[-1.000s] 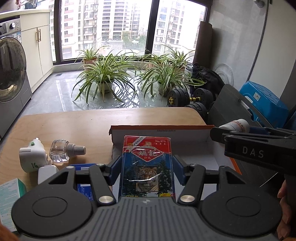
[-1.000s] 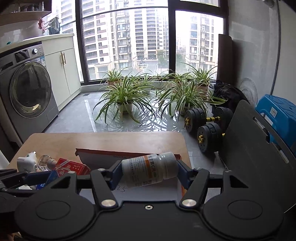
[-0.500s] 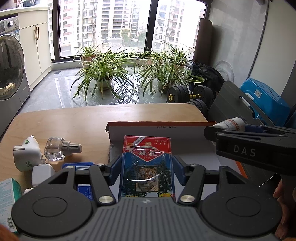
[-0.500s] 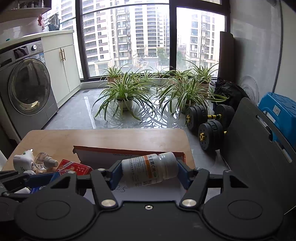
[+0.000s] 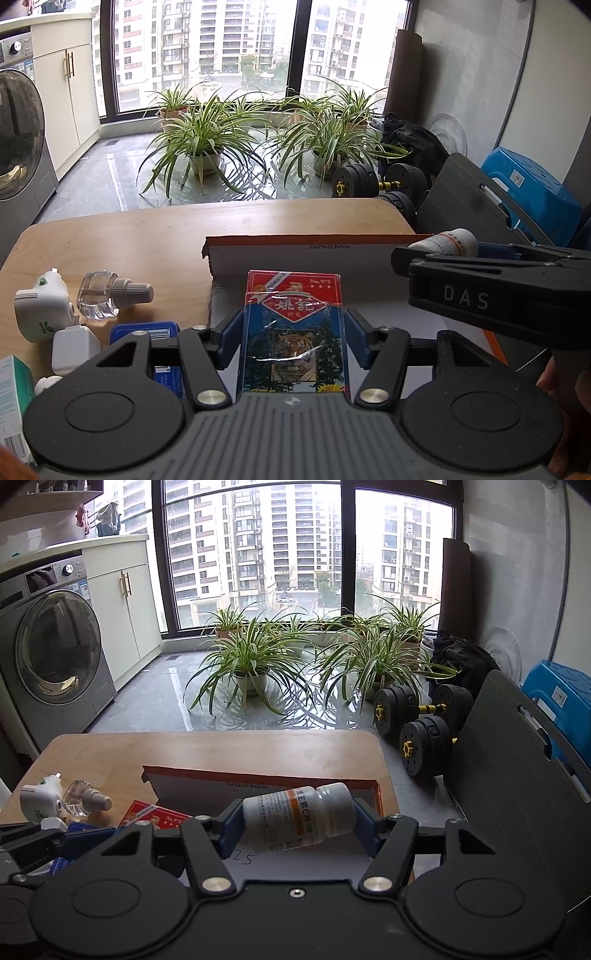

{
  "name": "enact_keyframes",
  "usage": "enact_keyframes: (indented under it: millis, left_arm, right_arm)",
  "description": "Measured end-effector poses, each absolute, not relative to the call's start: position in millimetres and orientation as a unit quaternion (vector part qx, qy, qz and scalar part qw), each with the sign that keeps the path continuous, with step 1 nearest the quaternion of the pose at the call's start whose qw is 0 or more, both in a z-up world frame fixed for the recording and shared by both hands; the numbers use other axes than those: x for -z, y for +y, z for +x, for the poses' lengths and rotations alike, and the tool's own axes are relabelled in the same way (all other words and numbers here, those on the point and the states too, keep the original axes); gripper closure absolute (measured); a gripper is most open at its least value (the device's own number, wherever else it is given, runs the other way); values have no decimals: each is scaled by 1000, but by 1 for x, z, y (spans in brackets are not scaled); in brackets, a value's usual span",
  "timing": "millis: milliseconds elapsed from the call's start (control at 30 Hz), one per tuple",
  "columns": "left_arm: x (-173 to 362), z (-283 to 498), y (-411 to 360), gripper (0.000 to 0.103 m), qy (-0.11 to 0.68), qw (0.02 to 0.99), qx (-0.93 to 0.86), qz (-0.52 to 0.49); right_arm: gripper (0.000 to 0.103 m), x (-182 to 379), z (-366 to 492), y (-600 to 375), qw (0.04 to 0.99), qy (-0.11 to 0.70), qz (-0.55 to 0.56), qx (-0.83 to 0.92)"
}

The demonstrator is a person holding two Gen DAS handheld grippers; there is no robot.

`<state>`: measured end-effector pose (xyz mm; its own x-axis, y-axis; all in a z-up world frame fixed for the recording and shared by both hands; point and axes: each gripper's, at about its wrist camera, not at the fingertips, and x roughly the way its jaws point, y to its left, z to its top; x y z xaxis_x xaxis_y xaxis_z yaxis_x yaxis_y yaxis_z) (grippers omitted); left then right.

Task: Organize rigid objects
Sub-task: 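Lift and carry the card box and pill bottle over the orange-rimmed tray, then open left tool to drop the card box while right tool releases the bottle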

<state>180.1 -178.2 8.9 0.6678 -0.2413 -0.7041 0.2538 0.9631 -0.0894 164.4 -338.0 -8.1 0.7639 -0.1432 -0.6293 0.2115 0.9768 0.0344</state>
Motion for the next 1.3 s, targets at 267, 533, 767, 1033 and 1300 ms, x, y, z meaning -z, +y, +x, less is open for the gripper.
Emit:
enact_keyframes:
  millis: [267,533,767,1033,1300]
  left_arm:
    - [-5,183,-182,43,388,911,136,12]
    - [-4,183,-185,43,387,911,139,12]
    - [-3,186,-190,45,391,908,149,12]
    - [-15,179,-192,32,381,912,149,26]
    - [-27,156,-159,23,388,913,130,12]
  right_arm:
    - [29,12,167,-339,938,331,50,95]
    - [28,15,169,-340,938,329,50,95]
    - [25,12,166,-342,942,317,51,100]
    - [19,2,155,-346,946,300,57,107]
    - [16,-7,120,-343,944,299,63,126]
